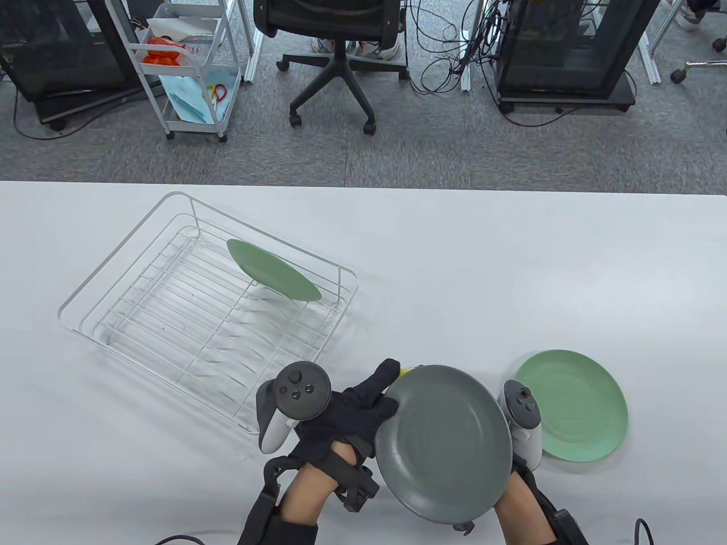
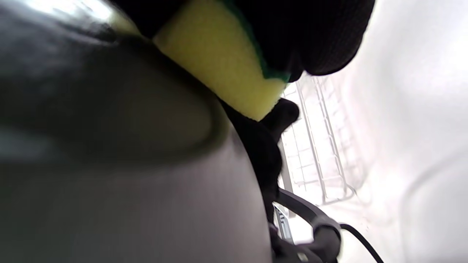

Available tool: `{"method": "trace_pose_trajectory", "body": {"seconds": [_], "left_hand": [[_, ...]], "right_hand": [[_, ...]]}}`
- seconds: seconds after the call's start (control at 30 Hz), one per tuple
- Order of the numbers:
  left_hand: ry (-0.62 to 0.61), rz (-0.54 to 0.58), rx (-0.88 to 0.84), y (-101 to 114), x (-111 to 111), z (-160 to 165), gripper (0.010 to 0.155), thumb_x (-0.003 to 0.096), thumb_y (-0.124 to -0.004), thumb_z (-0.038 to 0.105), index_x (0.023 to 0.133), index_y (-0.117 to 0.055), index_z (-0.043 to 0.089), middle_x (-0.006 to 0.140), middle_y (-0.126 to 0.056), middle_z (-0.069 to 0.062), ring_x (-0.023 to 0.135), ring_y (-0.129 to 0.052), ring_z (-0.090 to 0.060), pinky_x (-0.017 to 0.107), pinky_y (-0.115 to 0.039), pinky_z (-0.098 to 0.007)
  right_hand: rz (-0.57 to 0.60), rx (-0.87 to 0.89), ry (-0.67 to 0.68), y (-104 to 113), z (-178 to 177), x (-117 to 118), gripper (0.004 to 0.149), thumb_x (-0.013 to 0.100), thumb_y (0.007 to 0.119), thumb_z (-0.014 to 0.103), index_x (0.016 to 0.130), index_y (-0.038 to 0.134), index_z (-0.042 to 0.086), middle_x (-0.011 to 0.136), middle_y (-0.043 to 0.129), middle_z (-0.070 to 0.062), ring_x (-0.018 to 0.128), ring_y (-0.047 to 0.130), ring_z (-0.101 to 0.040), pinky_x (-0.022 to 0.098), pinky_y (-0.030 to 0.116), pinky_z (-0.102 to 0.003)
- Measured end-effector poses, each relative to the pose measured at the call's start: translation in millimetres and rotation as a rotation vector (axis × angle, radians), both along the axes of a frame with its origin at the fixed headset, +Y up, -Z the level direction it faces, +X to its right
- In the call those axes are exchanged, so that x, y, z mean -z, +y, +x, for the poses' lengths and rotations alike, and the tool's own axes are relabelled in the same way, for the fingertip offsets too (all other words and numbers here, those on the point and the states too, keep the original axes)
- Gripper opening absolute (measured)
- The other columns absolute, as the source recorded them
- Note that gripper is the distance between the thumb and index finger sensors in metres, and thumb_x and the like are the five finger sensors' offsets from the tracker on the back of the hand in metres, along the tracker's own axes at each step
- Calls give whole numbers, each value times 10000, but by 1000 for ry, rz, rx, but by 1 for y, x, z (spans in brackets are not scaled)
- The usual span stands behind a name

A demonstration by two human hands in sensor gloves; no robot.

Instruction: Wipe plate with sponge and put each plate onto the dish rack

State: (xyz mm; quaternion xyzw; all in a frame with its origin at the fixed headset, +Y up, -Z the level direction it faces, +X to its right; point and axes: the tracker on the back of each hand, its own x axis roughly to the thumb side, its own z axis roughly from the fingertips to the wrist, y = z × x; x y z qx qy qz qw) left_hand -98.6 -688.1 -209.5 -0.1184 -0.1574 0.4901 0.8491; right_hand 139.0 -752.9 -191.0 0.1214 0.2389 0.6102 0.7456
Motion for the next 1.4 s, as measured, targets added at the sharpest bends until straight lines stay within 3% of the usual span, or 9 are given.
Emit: {"method": "trace_pose_trajectory", "body": {"seconds": [0.2, 0.5, 0.77, 1.07, 1.17, 1.4], "left_hand": [[44, -16, -56, 0, 3, -14, 450, 389, -733, 400, 822, -751, 278, 667, -899, -33, 82, -1064, -71, 479, -911, -392], [115, -25, -155, 1, 6, -30, 445, 396, -679, 376, 822, -660, 248, 710, -833, -31, 114, -1051, -81, 494, -889, -420], [234, -29, -179, 2, 6, -54, 448, 401, -678, 367, 827, -647, 232, 716, -818, -45, 121, -1045, -91, 498, -876, -431], [326, -141, -121, -10, 4, -59, 458, 406, -674, 368, 835, -641, 213, 707, -816, -65, 115, -1027, -103, 489, -860, -464], [286, -192, -102, -17, 4, -49, 507, 410, -665, 367, 876, -600, 180, 692, -828, -68, 108, -1026, -93, 474, -868, -465], [15, -387, -167, -46, 2, 1, 603, 410, -641, 359, 950, -492, 137, 671, -842, -53, 105, -1017, -88, 466, -870, -461]], "right_hand": [[-38, -9, 100, -2, -12, -4, 625, 438, 720, 399, 981, 424, 307, 971, 707, -135, 802, 916, -318, 553, 817, -429], [-127, 76, 246, -2, -21, -12, 638, 441, 704, 397, 981, 407, 235, 952, 720, -161, 767, 950, -321, 530, 839, -425], [-141, 171, 250, 10, -12, -15, 676, 443, 689, 446, 982, 377, 181, 942, 698, -197, 708, 986, -323, 494, 857, -429], [-37, 243, 83, 34, 17, -13, 717, 445, 707, 572, 1005, 369, 280, 945, 681, -168, 657, 1004, -270, 478, 868, -396], [29, 253, -19, 41, 23, -12, 719, 441, 718, 593, 1006, 371, 314, 953, 662, -148, 668, 975, -255, 497, 845, -399], [292, 97, -349, 57, 44, -12, 709, 415, 774, 595, 993, 404, 418, 969, 624, -113, 711, 889, -255, 547, 765, -421]]}}
